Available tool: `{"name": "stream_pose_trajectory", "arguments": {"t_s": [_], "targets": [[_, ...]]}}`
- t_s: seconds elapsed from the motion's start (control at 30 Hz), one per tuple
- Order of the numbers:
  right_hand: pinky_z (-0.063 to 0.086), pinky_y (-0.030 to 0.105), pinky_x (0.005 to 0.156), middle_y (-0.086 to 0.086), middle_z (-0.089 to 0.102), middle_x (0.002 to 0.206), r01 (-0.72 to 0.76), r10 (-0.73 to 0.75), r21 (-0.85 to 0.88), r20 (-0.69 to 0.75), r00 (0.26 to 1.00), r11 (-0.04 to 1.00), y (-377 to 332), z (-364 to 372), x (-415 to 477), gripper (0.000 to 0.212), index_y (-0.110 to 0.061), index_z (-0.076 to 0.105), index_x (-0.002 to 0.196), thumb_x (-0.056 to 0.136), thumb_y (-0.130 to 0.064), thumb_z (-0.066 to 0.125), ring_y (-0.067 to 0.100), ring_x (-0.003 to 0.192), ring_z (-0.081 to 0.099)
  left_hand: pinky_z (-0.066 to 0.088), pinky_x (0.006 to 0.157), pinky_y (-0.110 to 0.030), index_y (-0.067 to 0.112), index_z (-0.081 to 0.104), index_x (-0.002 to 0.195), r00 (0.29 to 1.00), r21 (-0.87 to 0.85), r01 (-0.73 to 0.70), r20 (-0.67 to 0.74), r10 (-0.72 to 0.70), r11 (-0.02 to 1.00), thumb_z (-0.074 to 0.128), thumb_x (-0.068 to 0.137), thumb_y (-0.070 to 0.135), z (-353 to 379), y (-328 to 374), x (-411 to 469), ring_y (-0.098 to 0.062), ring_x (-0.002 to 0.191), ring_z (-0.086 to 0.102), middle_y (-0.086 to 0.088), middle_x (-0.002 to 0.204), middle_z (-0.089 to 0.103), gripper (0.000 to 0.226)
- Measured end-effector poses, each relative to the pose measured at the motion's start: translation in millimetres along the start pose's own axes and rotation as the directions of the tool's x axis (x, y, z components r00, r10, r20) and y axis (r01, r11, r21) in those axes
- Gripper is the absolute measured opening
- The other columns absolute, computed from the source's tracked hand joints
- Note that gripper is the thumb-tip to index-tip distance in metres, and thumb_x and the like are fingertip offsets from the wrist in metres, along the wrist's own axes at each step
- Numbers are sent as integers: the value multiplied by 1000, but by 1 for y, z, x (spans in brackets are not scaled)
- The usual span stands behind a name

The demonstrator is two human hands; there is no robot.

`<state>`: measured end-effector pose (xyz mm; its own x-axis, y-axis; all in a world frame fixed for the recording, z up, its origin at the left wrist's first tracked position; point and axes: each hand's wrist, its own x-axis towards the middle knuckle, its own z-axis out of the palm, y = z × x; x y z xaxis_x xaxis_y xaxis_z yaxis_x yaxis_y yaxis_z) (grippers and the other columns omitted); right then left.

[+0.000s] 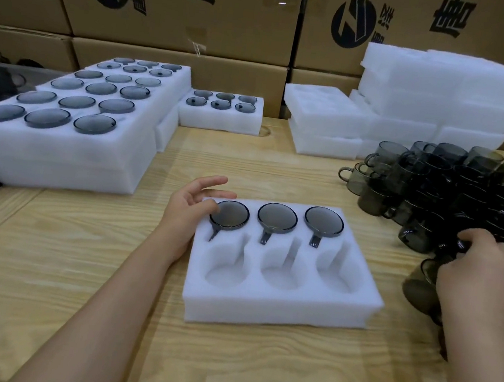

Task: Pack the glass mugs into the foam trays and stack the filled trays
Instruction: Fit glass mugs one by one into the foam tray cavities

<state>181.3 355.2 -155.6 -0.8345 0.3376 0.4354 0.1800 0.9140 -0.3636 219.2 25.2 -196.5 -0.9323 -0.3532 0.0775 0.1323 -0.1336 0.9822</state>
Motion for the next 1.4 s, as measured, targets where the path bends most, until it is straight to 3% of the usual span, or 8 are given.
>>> {"name": "stream_pose_trajectory", "arguments": {"t_s": [0.27, 0.4, 0.53, 0.8, 0.9, 1.03, 1.2, 1.4], "targets": [[33, 51, 88, 15, 63, 99, 253, -217, 183, -193, 957, 950, -12, -4, -13, 26, -10, 67, 101, 84, 4, 53, 38, 96, 48, 54, 78, -30, 13, 65, 107, 1000, -113, 6, -27, -9, 994, 55, 68, 4, -6, 8, 1, -20, 93, 66, -8, 98, 72, 41], [32, 40, 78, 4, 66, 89, 534, -480, 332, -235, 845, 777, -35, -2, -32, 21, -13, 69, 88, 79, 2, 56, 33, 85, 55, 47, 79, -17, 15, 63, 102, 966, 151, -221, -105, 238, 964, 46, 84, -16, -2, 25, -2, -10, 91, 63, -1, 94, 70, 40], [33, 36, 78, -2, 65, 86, 659, -628, 410, -230, 743, 630, -49, 1, -45, 23, -13, 69, 88, 77, 0, 55, 24, 84, 55, 46, 89, -24, 24, 62, 104, 929, 370, -368, 108, 353, 853, 57, 82, -8, 19, 50, -17, -8, 96, 64, 3, 99, 70, 39], [39, 40, 78, -14, 63, 86, 611, -609, 534, -210, 765, 584, -61, -8, -62, 22, -19, 68, 97, 80, -7, 60, 13, 81, 57, 40, 95, -13, 36, 36, 140, 781, 511, -530, 605, 155, 676, 75, 77, 19, 102, 48, -47, 6, 110, 50, 11, 129, 48, 76], [42, 36, 78, -15, 58, 87, 565, -564, 629, -233, 792, 533, -64, -11, -64, 29, -15, 67, 103, 77, -5, 61, 6, 83, 54, 37, 91, -7, 35, 35, 140, 788, 511, -541, 585, 192, 668, 75, 73, 15, 122, 43, -46, 7, 102, 46, 6, 118, 44, 81], [41, 34, 98, -3, 51, 122, 512, -516, 734, -256, 817, 447, -59, -15, -58, 43, -14, 55, 124, 81, -16, 59, 16, 114, 50, 48, 87, -22, 29, 48, 123, 836, 405, -452, 504, 218, 795, 82, 70, 10, 122, 45, -39, -8, 96, 55, 7, 106, 55, 65], [45, 34, 100, -5, 51, 133, 101, -598, 965, 67, 799, 243, -51, -20, -49, 63, -20, 41, 137, 78, -11, 62, 7, 123, 48, 53, 93, -35, 40, 35, 138, 801, 272, -294, 594, 81, 916, 75, 71, 6, 111, 49, -37, -28, 102, 64, -13, 119, 55, 85], [48, 22, 90, -16, 57, 116, 174, -574, 900, 98, 813, 400, -44, -22, -42, 57, -25, 59, 123, 68, -35, 73, 3, 109, 56, 53, 92, -30, 38, 31, 143, 795, 249, -176, 606, -11, 952, 78, 73, 7, 107, 45, -35, -16, 104, 66, 3, 132, 52, 90]]}}
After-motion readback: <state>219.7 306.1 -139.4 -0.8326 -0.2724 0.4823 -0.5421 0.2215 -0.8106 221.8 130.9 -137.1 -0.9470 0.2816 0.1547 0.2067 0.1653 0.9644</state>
